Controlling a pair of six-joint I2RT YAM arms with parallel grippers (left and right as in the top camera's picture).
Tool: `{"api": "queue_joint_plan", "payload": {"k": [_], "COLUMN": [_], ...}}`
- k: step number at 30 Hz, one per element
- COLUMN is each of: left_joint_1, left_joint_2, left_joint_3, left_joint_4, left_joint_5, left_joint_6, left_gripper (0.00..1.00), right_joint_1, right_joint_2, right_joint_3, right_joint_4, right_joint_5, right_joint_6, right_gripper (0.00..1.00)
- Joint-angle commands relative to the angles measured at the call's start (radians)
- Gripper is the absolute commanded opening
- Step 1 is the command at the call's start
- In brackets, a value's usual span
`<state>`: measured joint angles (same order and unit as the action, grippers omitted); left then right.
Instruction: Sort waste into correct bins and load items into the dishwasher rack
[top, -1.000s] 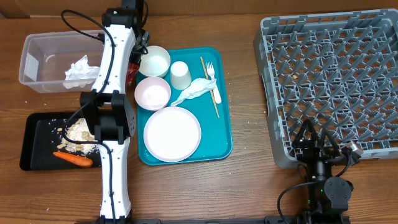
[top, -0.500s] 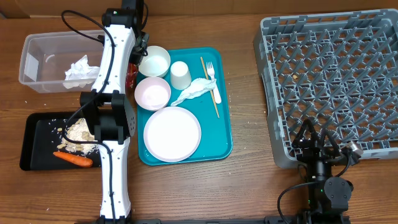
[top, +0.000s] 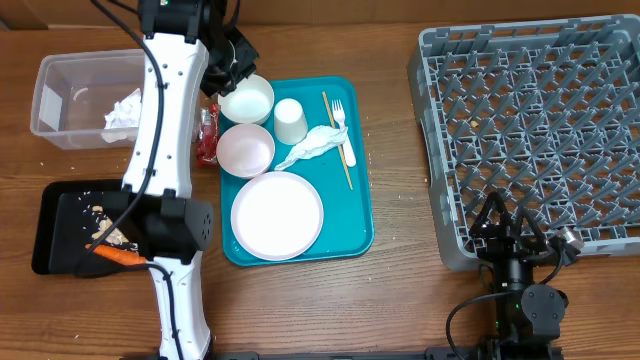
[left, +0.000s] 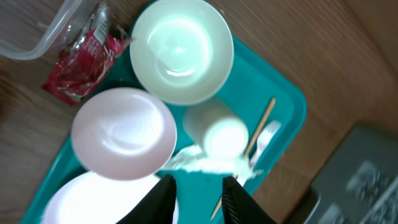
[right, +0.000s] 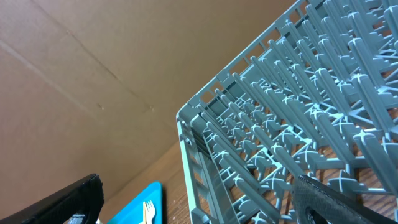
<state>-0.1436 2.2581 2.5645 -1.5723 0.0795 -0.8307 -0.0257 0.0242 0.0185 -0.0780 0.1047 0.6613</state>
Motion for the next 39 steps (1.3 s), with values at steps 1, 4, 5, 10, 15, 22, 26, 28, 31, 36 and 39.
{"api": "queue_joint_plan", "payload": {"k": [1, 4, 5, 10, 15, 22, 26, 28, 31, 36, 39], "left_joint_1": [0.001, -0.003, -0.003, 0.000, 0.001, 0.001, 0.001, 0.001, 0.001, 0.001, 0.001], "left_joint_2": [0.010, 0.010, 0.010, 0.010, 0.010, 0.011, 0.011, 0.011, 0.011, 0.011, 0.011], "left_joint_3": [-0.002, -0.056, -0.083, -0.280, -0.378, -0.484, -0.500, -0.512, -0.526, -0.548, -0.587], "left_joint_4": [-0.118, -0.117, -0.118, -0.095, 0.094, 0.346, 0.426, 0.466, 0.500, 0.526, 0.578], "left_joint_5": [-0.027, -0.015, -0.034, -0.200, -0.339, -0.442, -0.455, -0.454, -0.452, -0.444, -0.446], "left_joint_6": [0.187, 0.278, 0.288, 0.312, 0.251, 0.332, 0.394, 0.422, 0.432, 0.440, 0.489], "left_gripper": [0.21, 0.20, 0.21, 0.31, 0.52, 0.75, 0.74, 0.76, 0.74, 0.73, 0.72], "right_joint_1": [-0.003, -0.003, -0.003, -0.003, -0.003, -0.003, -0.003, -0.003, -0.003, -0.003, -0.003], "right_joint_2": [0.000, 0.000, 0.000, 0.000, 0.000, 0.000, 0.000, 0.000, 0.000, 0.000, 0.000], "right_joint_3": [-0.010, -0.010, -0.010, -0.010, -0.010, -0.010, -0.010, -0.010, -0.010, -0.010, -0.010], "right_joint_4": [0.005, 0.005, 0.005, 0.005, 0.005, 0.005, 0.005, 0.005, 0.005, 0.005, 0.005], "right_joint_5": [0.007, 0.007, 0.007, 0.007, 0.007, 0.007, 0.007, 0.007, 0.007, 0.007, 0.007], "right_joint_6": [-0.007, -0.007, -0.007, -0.007, -0.007, -0.007, -0.007, -0.007, -0.007, -0.007, -0.007], "right_gripper": [1.00, 1.00, 1.00, 1.00, 1.00, 1.00, 1.00, 1.00, 1.00, 1.00, 1.00]}}
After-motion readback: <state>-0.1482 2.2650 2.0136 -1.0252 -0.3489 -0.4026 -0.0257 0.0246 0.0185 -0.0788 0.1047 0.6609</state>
